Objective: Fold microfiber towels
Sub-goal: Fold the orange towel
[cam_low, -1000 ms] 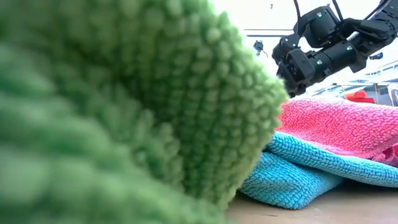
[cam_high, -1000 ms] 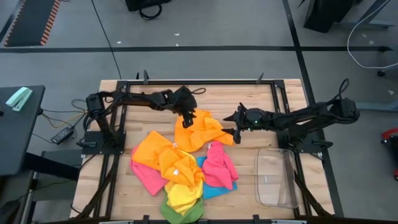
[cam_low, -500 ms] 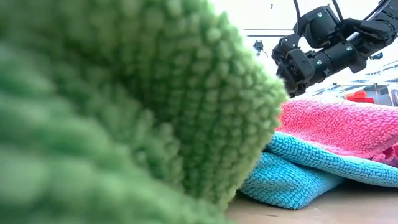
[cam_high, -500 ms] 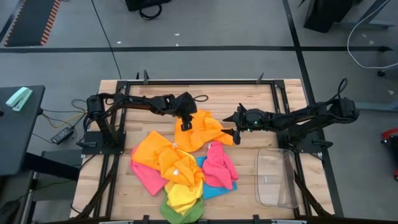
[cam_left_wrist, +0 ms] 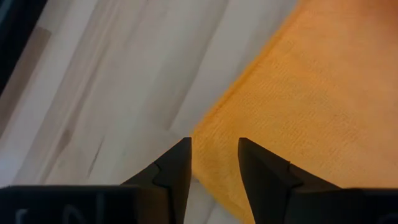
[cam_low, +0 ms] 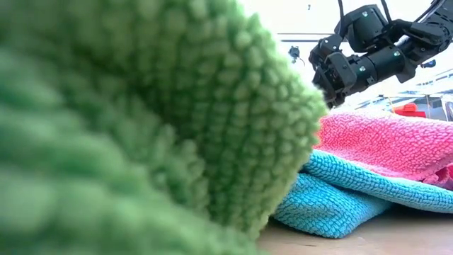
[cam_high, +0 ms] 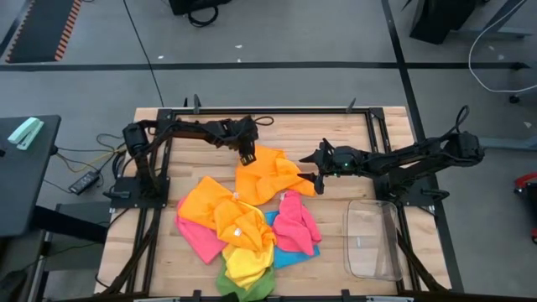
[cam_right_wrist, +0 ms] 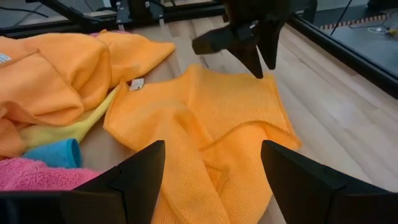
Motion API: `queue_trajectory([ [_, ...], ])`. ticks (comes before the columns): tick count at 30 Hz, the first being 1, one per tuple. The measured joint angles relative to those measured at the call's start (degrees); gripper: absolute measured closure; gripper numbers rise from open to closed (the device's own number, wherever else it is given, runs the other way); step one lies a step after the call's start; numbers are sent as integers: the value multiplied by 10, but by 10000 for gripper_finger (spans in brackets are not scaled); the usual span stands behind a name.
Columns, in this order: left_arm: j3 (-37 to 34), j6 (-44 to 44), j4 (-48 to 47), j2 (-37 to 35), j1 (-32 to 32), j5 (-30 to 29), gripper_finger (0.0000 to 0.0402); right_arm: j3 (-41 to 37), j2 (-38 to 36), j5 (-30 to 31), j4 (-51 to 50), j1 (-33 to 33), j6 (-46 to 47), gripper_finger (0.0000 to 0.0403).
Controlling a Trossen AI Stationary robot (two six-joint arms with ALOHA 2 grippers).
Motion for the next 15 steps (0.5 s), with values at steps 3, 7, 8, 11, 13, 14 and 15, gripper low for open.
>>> queue_trajectory([
  [3, 4, 12, 0, 3, 3, -1, 232, 0, 0, 0, 2, 0, -4, 128],
  [7, 4, 15, -10, 11, 13, 0, 207, 0, 0, -8, 5, 0, -4, 128],
  [8, 3, 18, -16, 11, 16, 0, 202, 0, 0, -11, 6, 0, -4, 128],
  [11, 4, 29, -13, 20, 16, 2, 195, 0, 0, -13, 6, 0, -4, 128],
  [13, 3, 35, -9, 26, 15, 3, 195, 0, 0, -13, 6, 0, -4, 128],
  [14, 5, 40, -4, 28, 14, 3, 197, 0, 0, -13, 6, 0, -4, 128],
  [15, 5, 44, -5, 28, 12, 3, 202, 0, 0, -13, 6, 1, -3, 128],
])
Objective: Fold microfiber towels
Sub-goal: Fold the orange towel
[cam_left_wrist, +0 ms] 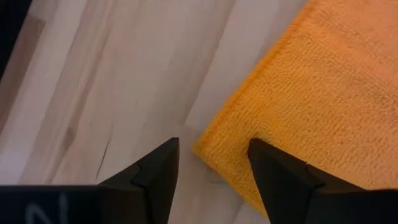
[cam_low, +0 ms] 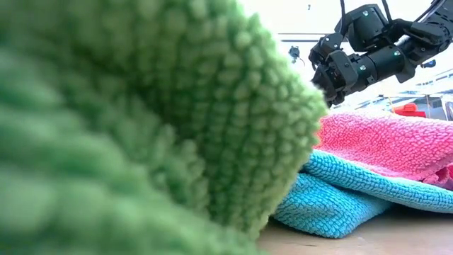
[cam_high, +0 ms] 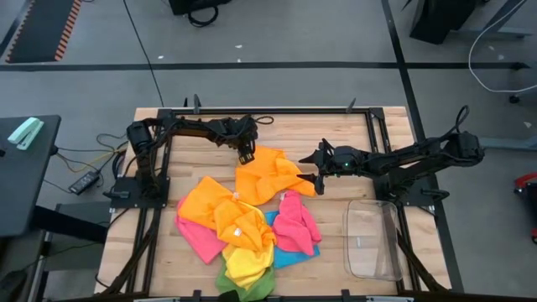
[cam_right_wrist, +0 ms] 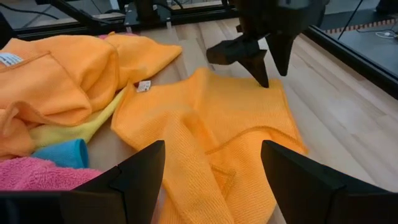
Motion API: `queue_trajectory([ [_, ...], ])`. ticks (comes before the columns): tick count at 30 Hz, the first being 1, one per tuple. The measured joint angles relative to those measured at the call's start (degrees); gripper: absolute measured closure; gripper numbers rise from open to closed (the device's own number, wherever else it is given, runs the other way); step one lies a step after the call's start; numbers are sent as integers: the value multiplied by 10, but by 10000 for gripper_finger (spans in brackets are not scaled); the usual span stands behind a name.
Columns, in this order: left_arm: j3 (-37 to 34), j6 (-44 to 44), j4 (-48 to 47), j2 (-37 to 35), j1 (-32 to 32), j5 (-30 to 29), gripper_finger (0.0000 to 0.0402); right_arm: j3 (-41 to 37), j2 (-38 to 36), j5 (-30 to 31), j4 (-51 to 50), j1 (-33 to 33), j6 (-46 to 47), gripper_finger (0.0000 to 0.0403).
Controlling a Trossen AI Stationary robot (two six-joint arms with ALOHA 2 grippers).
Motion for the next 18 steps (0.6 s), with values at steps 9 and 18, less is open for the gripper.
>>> queue_trajectory([
  [9, 8, 46, -16, 5, -23, -1, 349, 0, 0, 0, -3, 6, 6, 128],
  [18, 101, 77, -160, -9, -25, -73, 383, 0, 0, 0, -3, 6, 10, 128],
])
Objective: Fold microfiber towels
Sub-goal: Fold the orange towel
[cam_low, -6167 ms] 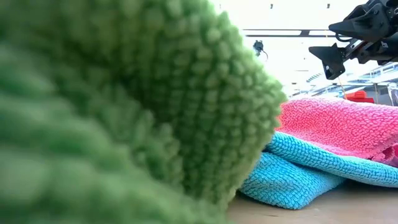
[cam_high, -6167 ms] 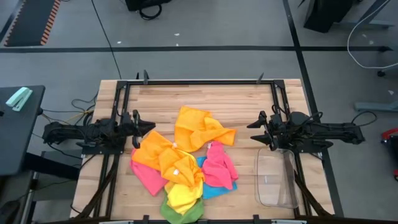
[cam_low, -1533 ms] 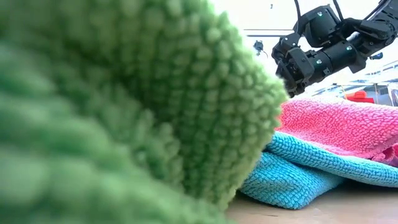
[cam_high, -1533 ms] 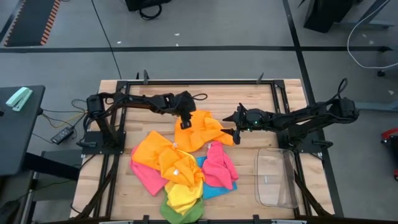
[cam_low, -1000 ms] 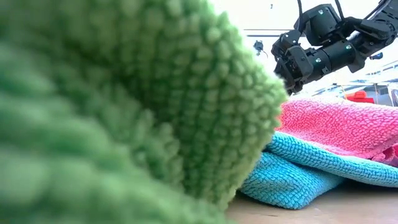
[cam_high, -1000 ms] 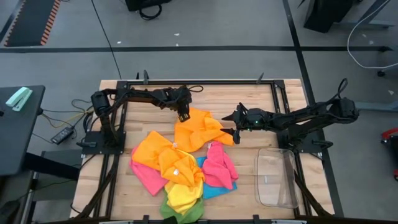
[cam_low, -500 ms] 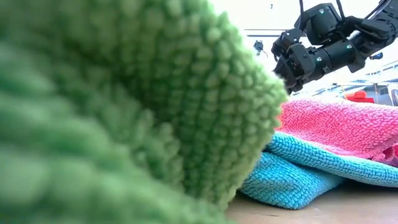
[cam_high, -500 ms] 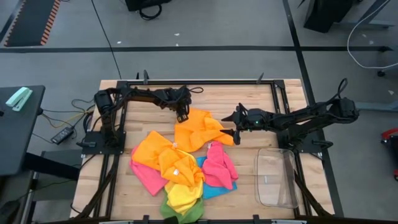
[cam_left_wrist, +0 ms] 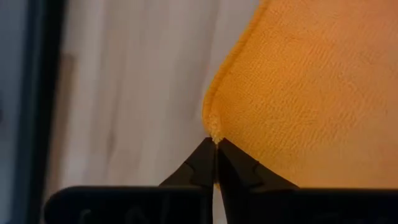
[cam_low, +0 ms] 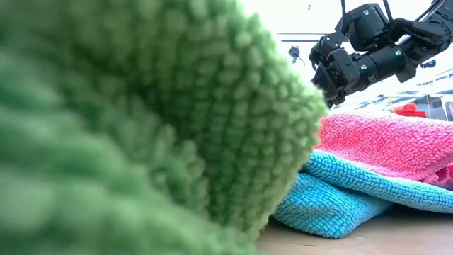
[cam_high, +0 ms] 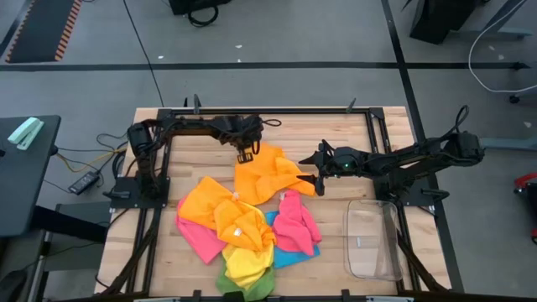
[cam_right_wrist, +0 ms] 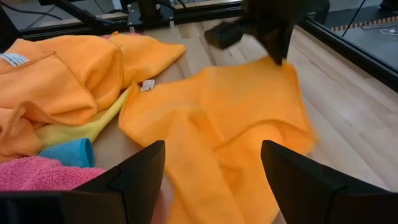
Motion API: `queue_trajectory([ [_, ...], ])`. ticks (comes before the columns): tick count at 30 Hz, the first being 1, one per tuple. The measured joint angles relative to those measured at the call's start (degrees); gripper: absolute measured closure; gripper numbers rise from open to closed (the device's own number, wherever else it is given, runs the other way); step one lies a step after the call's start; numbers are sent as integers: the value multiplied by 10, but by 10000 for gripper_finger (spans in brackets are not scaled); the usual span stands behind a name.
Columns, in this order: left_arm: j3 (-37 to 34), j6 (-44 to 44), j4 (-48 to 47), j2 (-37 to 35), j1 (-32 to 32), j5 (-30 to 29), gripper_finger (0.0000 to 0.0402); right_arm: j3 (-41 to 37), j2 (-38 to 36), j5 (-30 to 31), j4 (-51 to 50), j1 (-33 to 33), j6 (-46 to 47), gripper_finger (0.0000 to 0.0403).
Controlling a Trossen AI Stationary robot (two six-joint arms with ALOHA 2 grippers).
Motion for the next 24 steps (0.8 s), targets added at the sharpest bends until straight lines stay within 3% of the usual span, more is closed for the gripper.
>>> queue_trajectory([
  [4, 52, 5, -52, -23, -2, -4, 393, 0, 0, 0, -2, 0, 0, 128],
  [11, 128, 13, -151, -41, -10, 4, 369, 18, 6, 24, 1, -1, -20, 128],
  [18, 184, 19, -200, -50, -20, -6, 393, 67, 89, 40, -6, -3, -79, 128],
  [24, 225, 14, -246, -52, -29, -7, 372, 125, 137, 62, -50, -11, -108, 128],
])
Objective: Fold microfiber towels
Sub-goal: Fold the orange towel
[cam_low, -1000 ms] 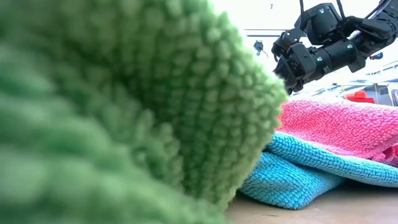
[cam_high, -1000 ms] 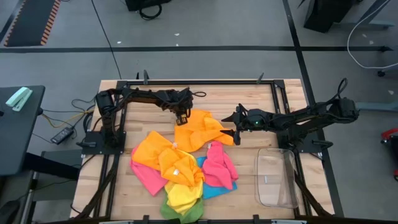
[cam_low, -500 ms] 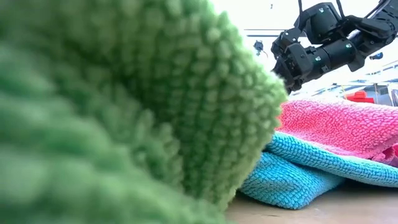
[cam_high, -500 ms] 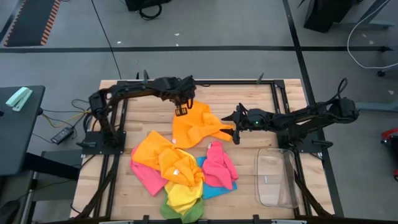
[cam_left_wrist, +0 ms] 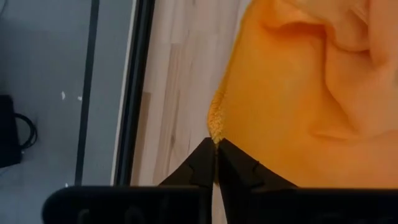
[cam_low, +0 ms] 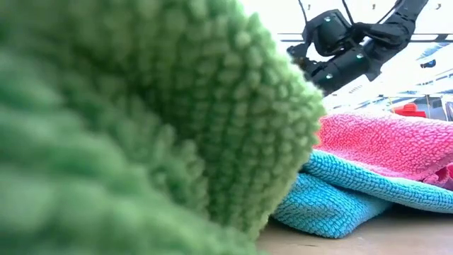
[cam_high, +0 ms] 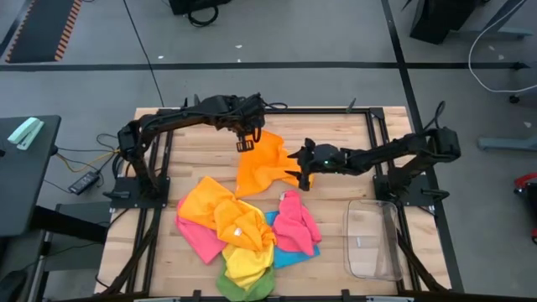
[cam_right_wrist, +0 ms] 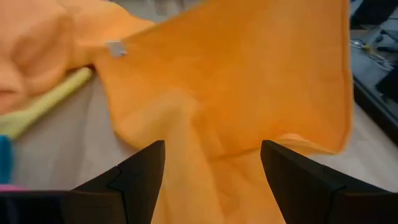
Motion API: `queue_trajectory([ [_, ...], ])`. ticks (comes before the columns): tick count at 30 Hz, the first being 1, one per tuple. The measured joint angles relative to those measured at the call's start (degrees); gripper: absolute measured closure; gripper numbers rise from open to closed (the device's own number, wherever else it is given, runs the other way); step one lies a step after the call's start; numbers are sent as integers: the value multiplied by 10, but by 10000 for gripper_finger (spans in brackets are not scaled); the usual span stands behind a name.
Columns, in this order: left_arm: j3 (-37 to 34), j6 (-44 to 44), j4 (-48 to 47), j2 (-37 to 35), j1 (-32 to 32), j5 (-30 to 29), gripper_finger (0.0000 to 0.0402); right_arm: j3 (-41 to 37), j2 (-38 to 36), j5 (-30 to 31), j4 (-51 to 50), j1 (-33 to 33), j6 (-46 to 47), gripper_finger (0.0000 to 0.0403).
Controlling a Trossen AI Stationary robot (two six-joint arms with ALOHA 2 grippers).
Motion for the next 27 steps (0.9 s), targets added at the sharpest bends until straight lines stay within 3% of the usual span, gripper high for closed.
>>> queue_trajectory([
  [9, 1, -16, -51, 0, -2, 0, 394, 36, 59, 52, -5, -27, 18, 128],
  [19, 1, -35, -77, 1, -1, -1, 370, 63, 138, 78, 48, -34, 45, 128],
  [27, 1, -35, -85, 1, 0, -51, 392, 117, 185, 110, 42, -31, 29, 130],
])
